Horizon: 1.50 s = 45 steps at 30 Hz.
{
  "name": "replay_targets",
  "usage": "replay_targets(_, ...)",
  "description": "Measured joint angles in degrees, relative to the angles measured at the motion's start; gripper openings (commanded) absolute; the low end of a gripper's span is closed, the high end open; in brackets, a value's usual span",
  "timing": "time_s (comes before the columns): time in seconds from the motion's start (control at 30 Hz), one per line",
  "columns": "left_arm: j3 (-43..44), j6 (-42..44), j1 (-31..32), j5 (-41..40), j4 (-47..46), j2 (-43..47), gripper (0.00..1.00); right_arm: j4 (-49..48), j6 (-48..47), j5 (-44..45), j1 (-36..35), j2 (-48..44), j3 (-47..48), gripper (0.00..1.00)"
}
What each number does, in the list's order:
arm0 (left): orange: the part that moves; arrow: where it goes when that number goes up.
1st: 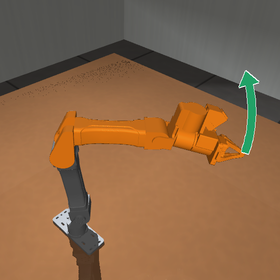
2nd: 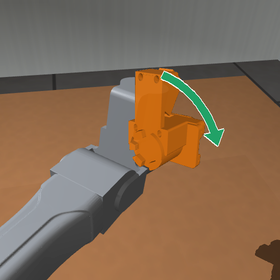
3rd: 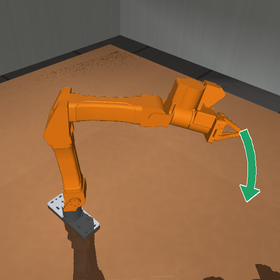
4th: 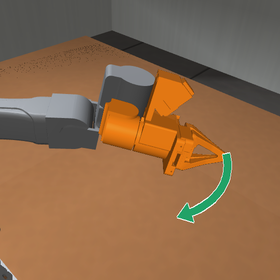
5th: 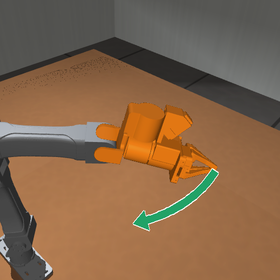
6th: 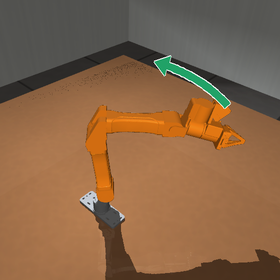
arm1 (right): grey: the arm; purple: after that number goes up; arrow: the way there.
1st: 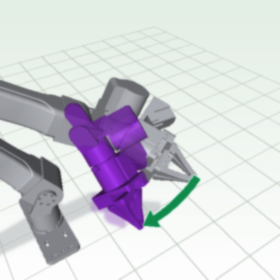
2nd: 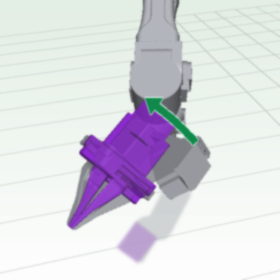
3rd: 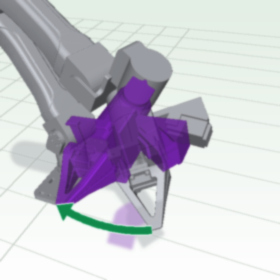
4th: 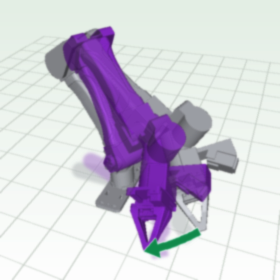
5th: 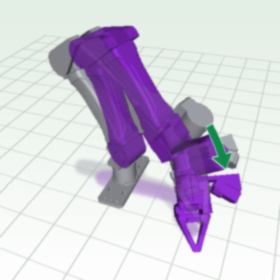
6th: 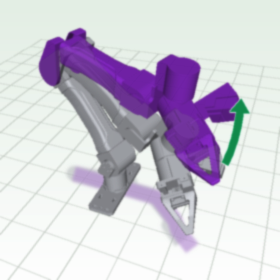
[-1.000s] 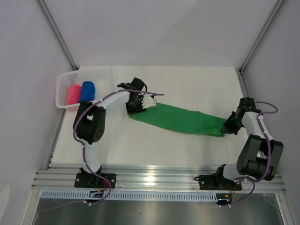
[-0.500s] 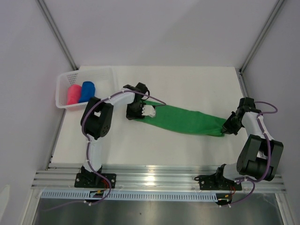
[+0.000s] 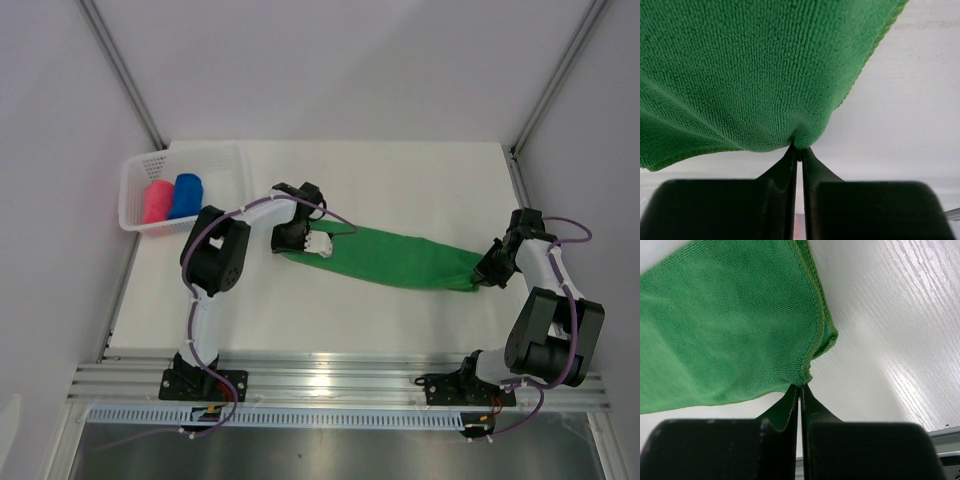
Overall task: Roll the towels
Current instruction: Fold the towel
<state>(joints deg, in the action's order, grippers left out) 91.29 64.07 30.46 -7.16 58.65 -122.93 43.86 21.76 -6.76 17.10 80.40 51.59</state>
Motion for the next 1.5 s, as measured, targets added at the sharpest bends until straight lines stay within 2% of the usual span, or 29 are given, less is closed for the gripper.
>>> replay_targets(0.3, -1.14, -2.67, -0.5, 0.33, -1.18, 0.74, 0.01, -0.02, -0.09, -0.09, 0.0, -0.02, 0.02, 0.0)
replay_targets(0.57, 0.35, -8.44, -3.06, 5.84, -0.55, 2.21, 0.01, 1.22, -1.4, -0.07, 0.0, -0.02, 2.38, 0.0)
replay_targets(0.9, 13.7, -13.18, -6.4, 9.33, 2.19, 3.76, 0.01, 1.79, -2.38, -0.11, 0.79, 1.46, 8.76, 0.0)
replay_targets(1.2, 30.97, -20.63, -8.76, 8.83, -3.1, 1.03, 0.01, 0.85, -2.56, -0.04, 1.51, 14.21, 24.3, 0.0)
replay_targets(1.3, 32.13, -21.64, -8.9, 8.31, -5.2, 0.39, 0.01, 0.46, -2.56, -0.04, 1.51, 17.68, 28.61, 0.0)
replay_targets(1.5, 30.12, -22.14, -8.9, 7.87, -6.71, -0.61, 0.01, 0.59, -2.62, -0.02, 1.51, 18.6, 29.51, 0.0)
